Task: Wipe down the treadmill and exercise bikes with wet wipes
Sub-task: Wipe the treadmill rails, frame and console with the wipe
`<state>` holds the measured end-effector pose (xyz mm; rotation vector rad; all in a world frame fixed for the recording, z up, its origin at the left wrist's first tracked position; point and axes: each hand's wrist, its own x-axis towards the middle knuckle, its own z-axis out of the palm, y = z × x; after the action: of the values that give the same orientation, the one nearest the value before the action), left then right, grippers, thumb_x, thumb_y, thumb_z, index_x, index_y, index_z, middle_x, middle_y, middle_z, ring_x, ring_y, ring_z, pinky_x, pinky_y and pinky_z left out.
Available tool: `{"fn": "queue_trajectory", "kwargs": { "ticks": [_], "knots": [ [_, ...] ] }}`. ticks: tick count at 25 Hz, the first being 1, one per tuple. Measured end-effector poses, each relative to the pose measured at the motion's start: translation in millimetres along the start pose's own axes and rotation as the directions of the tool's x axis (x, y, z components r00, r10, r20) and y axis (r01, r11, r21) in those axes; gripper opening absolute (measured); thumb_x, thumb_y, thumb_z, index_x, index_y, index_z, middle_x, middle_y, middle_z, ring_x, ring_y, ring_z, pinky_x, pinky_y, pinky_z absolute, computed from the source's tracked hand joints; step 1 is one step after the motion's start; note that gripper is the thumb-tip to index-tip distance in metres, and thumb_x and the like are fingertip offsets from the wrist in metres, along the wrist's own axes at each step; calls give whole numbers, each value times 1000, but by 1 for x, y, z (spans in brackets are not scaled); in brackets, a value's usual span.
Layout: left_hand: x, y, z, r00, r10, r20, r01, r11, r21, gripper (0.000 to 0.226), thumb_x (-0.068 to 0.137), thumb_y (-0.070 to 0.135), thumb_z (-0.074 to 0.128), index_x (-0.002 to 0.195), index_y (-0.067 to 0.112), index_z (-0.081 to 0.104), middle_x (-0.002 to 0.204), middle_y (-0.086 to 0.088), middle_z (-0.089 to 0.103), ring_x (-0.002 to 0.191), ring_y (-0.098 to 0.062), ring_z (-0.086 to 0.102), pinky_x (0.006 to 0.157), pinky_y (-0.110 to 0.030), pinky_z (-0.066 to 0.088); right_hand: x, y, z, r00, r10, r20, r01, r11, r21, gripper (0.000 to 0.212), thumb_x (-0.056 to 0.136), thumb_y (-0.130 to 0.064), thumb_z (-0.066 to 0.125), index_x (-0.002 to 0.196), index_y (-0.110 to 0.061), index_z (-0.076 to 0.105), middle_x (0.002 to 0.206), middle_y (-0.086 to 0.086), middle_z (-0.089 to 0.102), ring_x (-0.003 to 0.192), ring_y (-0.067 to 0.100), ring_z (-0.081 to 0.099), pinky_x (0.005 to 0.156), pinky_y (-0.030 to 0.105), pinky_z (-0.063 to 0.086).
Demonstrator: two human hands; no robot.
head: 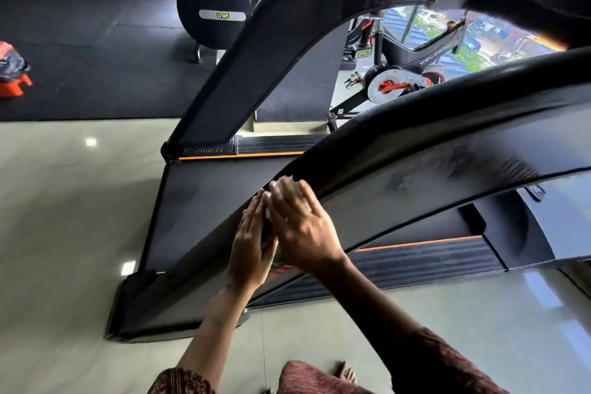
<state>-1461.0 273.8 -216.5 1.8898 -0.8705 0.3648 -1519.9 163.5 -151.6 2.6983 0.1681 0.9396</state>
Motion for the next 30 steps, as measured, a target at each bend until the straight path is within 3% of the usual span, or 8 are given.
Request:
{"fn": "queue_trajectory", "kwargs": {
  "ticks": [3,8,13,15,19,24,28,30],
  "knots": [
    [-2,-4,-1,1000,7,29,-7,1000,5,62,100,42,39,139,-6,39,146,-17,40,137,-24,35,113,-38,29,-23,33,4,988,-148,-43,147,989,-35,44,94,-17,41,137,-13,52,146,5,44,139,19,35,114,34,20],
    [-7,-2,-1,1000,-11,16,10,1000,19,61,100,42,40,142,-2,35,147,-16,39,139,-21,33,111,-39,30,-30,62,2,935,188,-300,-190,982,23,47,95,-18,45,142,-20,41,152,-1,31,145,21,21,114,37,17],
    [-8,-7,0,1000,24,13,-25,998,60,60,100,42,40,139,-3,38,144,-20,42,135,-24,37,106,-44,34,-43,43,23,975,-193,-114,196,980,22,46,95,-10,41,139,-21,49,150,-3,39,139,12,32,97,35,33],
    [-6,-5,-2,999,49,21,-51,995,81,59,101,42,38,141,0,35,145,-19,41,136,-23,36,108,-41,34,-41,63,10,978,16,-206,-24,999,-36,44,95,-15,40,139,-21,44,151,3,35,137,16,27,103,39,25],
    [3,5,1,995,95,13,-95,993,65,58,101,43,37,143,4,29,147,-17,37,138,-22,33,114,-33,29,-26,86,-12,785,499,-368,-477,865,156,44,103,-26,27,146,-18,28,146,19,28,147,26,5,117,41,4],
    [14,7,7,994,110,-2,-110,993,29,60,101,44,40,143,3,30,147,-17,37,137,-22,36,114,-31,30,-29,53,3,981,-92,-173,102,993,54,48,91,-18,53,139,-16,49,148,2,41,138,17,32,101,34,29],
    [11,1,3,993,115,26,-117,990,74,60,101,43,38,144,3,28,148,-17,36,138,-23,35,115,-29,28,-17,80,-16,866,375,-331,-378,924,56,40,100,-26,35,137,-11,44,149,11,37,145,25,15,116,40,7],
    [9,1,4,995,102,16,-103,991,80,60,102,43,37,144,1,28,148,-17,36,138,-23,34,116,-28,26,-10,73,-13,837,403,-369,-375,915,150,39,102,-23,32,135,-7,45,145,13,37,147,28,8,117,39,6]
  ]
}}
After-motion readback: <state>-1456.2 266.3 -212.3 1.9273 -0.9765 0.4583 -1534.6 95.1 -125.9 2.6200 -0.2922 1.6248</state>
